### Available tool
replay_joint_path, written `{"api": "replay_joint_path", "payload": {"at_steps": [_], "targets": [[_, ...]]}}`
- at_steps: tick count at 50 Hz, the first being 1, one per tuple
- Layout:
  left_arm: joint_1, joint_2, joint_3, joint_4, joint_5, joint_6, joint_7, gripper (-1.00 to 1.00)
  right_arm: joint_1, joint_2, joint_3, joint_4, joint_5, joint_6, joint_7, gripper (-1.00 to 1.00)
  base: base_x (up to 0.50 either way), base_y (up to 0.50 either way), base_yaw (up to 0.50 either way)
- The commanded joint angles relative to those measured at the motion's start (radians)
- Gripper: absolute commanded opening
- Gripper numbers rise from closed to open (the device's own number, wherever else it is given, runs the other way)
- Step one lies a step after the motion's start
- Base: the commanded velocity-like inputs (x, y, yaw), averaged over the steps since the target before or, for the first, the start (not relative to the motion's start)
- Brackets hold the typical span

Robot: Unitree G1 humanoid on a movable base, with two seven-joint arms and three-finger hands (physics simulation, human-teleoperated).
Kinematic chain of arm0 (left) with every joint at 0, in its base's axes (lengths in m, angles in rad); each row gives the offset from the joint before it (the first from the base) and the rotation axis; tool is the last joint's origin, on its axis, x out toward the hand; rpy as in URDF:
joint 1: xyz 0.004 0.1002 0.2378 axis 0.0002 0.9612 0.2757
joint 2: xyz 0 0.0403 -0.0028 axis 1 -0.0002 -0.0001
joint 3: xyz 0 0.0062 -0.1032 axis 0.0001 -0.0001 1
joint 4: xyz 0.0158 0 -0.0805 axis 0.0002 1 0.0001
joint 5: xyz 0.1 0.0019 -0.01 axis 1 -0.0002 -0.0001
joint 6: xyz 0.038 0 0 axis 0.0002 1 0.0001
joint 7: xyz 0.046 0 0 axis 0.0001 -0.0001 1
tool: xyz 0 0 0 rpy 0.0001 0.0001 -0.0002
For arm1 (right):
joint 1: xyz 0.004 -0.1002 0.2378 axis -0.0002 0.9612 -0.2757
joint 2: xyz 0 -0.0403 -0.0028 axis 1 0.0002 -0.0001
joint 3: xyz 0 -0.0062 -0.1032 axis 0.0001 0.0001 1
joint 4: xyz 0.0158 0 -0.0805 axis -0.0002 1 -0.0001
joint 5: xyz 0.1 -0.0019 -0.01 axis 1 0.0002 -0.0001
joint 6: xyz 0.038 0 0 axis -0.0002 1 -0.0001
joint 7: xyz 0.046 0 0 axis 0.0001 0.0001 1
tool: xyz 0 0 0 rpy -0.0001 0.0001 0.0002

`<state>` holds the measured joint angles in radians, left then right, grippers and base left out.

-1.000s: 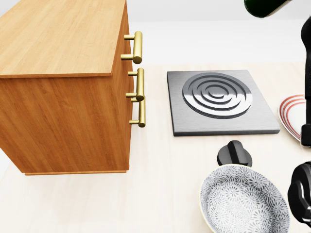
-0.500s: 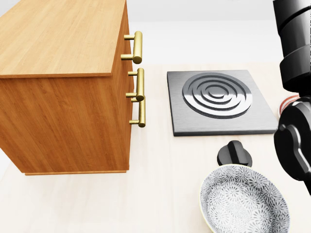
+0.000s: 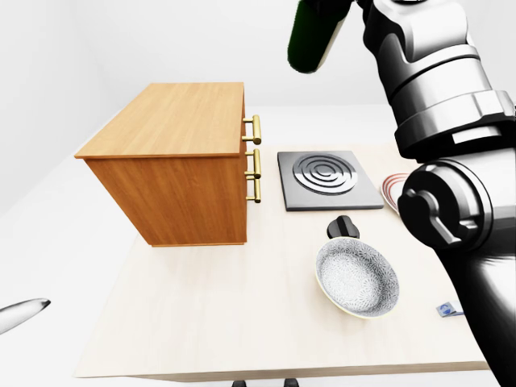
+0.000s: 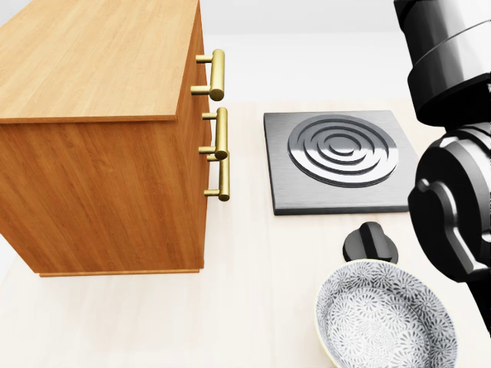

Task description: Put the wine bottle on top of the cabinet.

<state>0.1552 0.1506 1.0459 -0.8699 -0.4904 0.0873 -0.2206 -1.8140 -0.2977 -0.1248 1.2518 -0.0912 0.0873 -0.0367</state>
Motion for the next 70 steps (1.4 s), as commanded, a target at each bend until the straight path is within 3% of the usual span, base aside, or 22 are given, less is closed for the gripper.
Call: {"api": "replay_joint_path", "payload": {"at_steps": [1, 30, 70], "targets": [[0.002, 0.001, 0.010, -0.001, -0.007, 0.000, -0.001, 1.00, -0.044, 0.036, -0.019, 0.010, 0.007, 0.000, 0.021, -0.91, 0.00, 0.00, 0.00], [-0.003, 0.016, 0.026, -0.010, -0.025, 0.000, 0.007, 1.00, -0.127, 0.135, 0.000, 0.023, -0.017, 0.000, 0.146, -0.91, 0.00, 0.00, 0.00], [0.001, 0.015, 0.037, -0.008, -0.027, 0.000, 0.002, 1.00, -0.154, 0.263, 0.010, 0.010, 0.016, 0.000, 0.209, -0.91, 0.00, 0.00, 0.00]]}}
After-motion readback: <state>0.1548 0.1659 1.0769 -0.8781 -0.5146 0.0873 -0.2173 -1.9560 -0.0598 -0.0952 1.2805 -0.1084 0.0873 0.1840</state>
